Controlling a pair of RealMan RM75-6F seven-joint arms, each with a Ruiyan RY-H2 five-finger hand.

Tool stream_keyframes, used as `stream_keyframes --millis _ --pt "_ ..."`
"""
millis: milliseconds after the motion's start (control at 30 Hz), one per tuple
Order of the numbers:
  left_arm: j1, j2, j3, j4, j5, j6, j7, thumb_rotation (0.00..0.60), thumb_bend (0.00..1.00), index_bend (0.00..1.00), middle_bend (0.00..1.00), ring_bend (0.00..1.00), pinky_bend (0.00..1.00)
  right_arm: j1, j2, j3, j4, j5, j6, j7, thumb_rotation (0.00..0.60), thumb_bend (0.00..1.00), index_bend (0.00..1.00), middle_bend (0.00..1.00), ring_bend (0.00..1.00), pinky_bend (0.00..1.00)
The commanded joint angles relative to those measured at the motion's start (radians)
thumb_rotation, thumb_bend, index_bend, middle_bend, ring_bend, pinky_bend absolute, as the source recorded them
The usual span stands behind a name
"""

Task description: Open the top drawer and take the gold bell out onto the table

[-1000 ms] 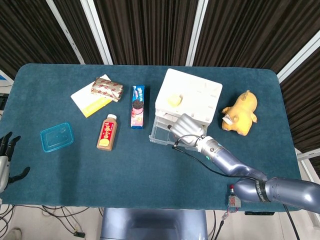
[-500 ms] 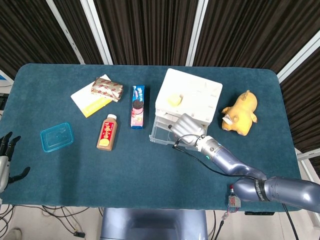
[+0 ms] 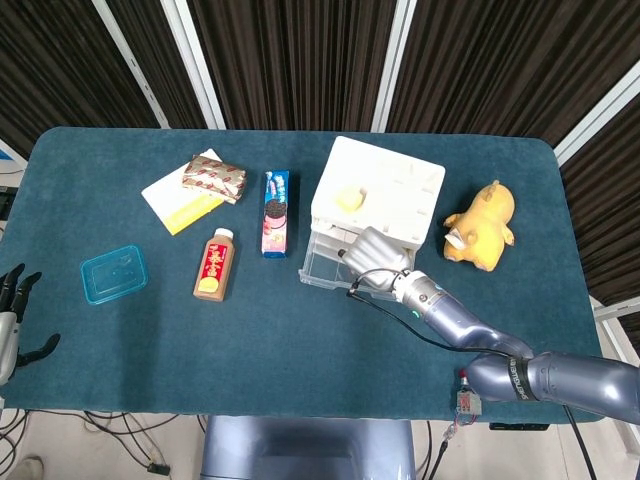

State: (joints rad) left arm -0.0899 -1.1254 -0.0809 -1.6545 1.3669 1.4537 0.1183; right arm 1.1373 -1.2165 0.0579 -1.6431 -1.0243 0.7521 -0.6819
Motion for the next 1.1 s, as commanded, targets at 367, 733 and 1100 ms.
stream_keyframes --millis 367,733,1100 --pt "0.0 0.0 0.0 0.0 0.0 0.001 -0.002 0.6 0.19 0.1 0.0 0.0 0.0 0.006 -0.007 0.003 0.001 0.013 0.001 -0.002 0.6 0.2 0.42 1.0 1.0 1.0" --pt "0.0 0.001 -0.001 0.0 -0.001 0.001 -0.003 0.6 0.19 0.1 0.0 0.0 0.0 0.01 -0.026 -0.002 0.021 0.015 0.011 -0.018 0.6 0.27 0.43 1.0 1.0 1.0" --pt "0.0 0.002 -0.001 -0.002 -0.003 0.0 -0.002 0.6 0.19 0.1 0.0 0.0 0.0 0.012 -0.027 -0.005 0.023 0.021 0.014 -0.026 0.6 0.29 0.44 1.0 1.0 1.0"
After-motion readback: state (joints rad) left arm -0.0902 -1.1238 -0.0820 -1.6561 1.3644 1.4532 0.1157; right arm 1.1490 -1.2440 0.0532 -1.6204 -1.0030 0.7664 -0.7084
